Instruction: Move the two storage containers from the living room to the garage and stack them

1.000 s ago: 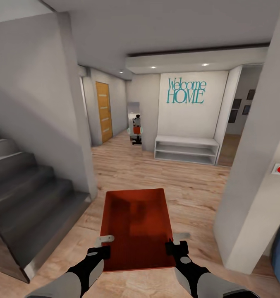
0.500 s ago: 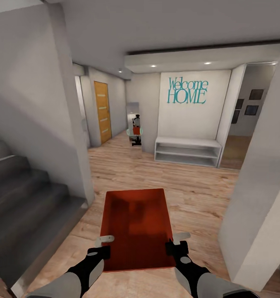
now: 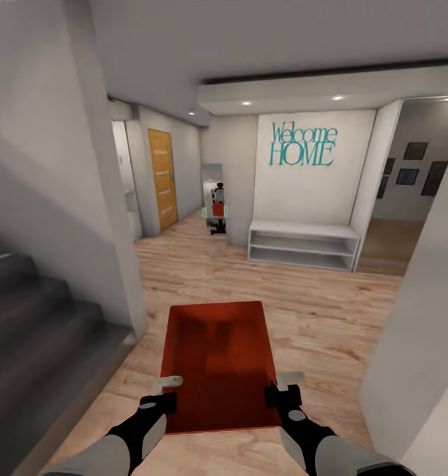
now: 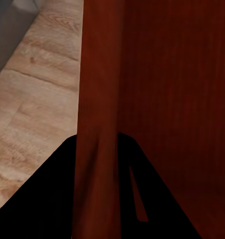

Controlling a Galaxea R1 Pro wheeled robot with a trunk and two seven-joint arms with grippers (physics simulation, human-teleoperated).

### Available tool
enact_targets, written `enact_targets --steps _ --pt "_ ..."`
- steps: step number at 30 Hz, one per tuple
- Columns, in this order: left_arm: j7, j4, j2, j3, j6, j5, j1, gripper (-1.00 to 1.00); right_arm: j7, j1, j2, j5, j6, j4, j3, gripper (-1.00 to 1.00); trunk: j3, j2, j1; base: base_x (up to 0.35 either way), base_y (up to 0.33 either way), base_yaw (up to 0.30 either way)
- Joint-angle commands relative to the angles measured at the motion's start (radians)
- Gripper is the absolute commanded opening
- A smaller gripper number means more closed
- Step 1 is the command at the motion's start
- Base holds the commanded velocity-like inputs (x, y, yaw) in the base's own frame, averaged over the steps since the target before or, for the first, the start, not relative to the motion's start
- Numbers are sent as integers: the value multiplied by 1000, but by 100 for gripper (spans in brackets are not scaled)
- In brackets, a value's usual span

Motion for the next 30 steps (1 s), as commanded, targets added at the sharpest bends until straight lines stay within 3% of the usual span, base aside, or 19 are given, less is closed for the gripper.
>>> enact_targets --steps 1,30 --pt "8 -5 60 51 3 76 -1 -100 -4 0 -5 4 0 1 -54 -100 0 -1 1 322 0 0" --pt "8 -4 60 52 3 76 -1 -100 -5 0 -5 -3 -1 1 -54 -100 0 -1 1 322 0 0"
